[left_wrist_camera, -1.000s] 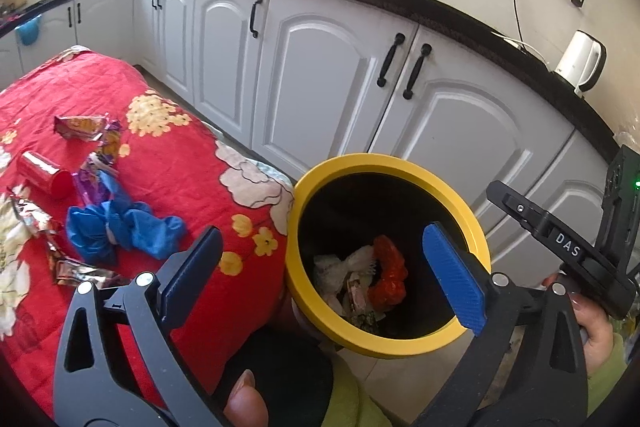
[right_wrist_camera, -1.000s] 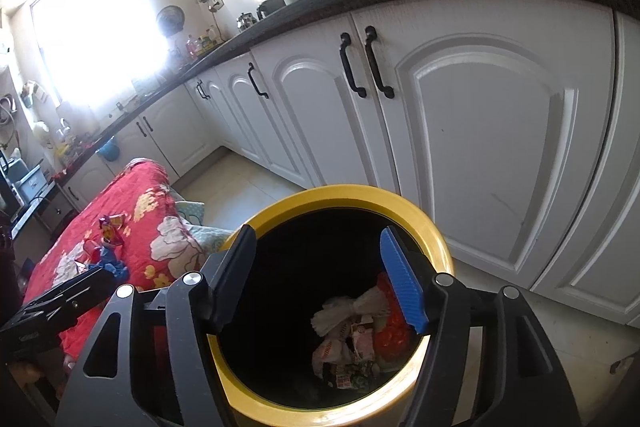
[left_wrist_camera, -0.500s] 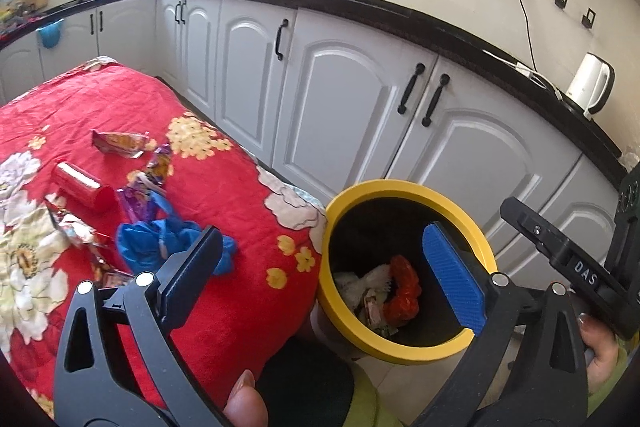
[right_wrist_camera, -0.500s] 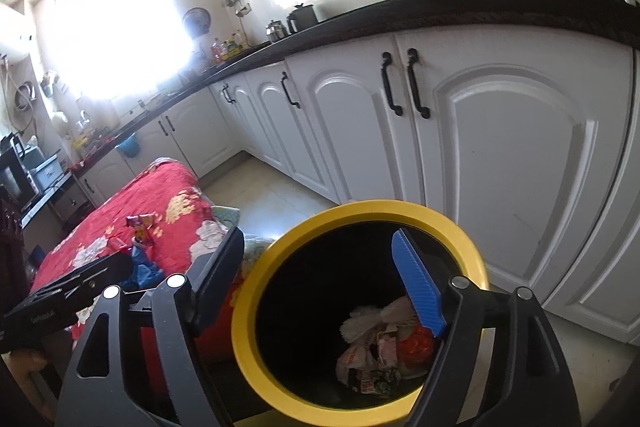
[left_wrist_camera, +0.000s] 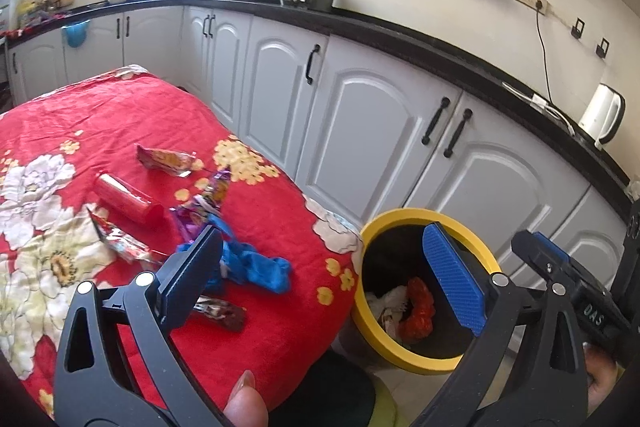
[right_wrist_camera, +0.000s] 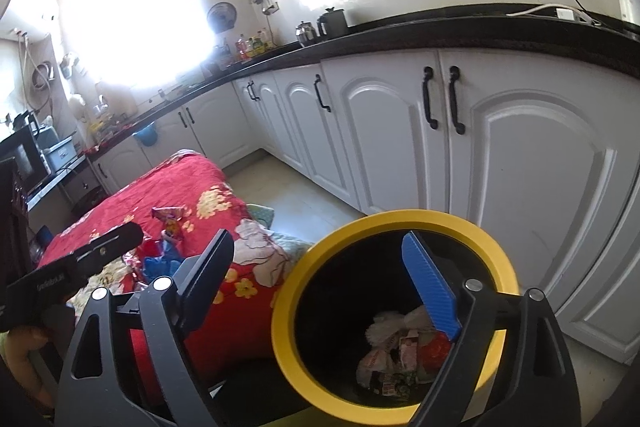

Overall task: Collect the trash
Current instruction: 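Move both tools back toward the red can and blue glove on the table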

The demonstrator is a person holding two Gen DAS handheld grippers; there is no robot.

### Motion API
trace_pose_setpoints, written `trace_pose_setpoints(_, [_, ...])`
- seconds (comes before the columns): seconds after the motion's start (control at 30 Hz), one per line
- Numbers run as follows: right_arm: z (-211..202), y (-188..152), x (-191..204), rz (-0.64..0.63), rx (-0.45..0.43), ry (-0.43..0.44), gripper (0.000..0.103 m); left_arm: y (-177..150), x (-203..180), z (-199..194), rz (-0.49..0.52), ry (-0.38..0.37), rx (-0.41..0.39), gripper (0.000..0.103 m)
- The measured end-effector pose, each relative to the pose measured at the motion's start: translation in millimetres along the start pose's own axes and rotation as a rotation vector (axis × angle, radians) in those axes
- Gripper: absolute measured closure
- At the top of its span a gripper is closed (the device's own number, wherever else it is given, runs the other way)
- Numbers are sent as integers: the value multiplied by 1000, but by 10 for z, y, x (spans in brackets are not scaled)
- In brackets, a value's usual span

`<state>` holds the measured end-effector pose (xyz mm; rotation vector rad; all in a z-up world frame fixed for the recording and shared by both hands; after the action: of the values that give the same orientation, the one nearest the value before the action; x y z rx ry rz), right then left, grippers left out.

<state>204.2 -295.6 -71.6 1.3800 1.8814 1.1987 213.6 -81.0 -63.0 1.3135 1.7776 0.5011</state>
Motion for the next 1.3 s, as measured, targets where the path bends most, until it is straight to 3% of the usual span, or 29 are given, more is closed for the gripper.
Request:
trace_pose_setpoints(0.6, [19, 117, 541, -83, 2, 58, 16, 301, 455, -193, -101, 36, -65, 11])
trace_pose_setpoints(0.73, [61, 147, 662, -96, -2, 70, 9, 366, 579, -214, -125, 44, -74, 11])
trace_pose_setpoints(1.3, [586, 102, 1323, -247, 86, 157, 8, 631, 1532, -200, -312, 129, -76, 11])
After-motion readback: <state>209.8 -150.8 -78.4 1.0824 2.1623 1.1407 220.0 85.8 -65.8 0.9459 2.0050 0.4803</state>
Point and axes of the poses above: each gripper's, at about its wrist camera, not at the fingertips, and z roughly the way its jaws point, x to its left, y to its top, the point moved 7 cm from there along z, roughly the way its jaws point, and after that the axes turned 13 degrees about -z, right-handed, at the moved point
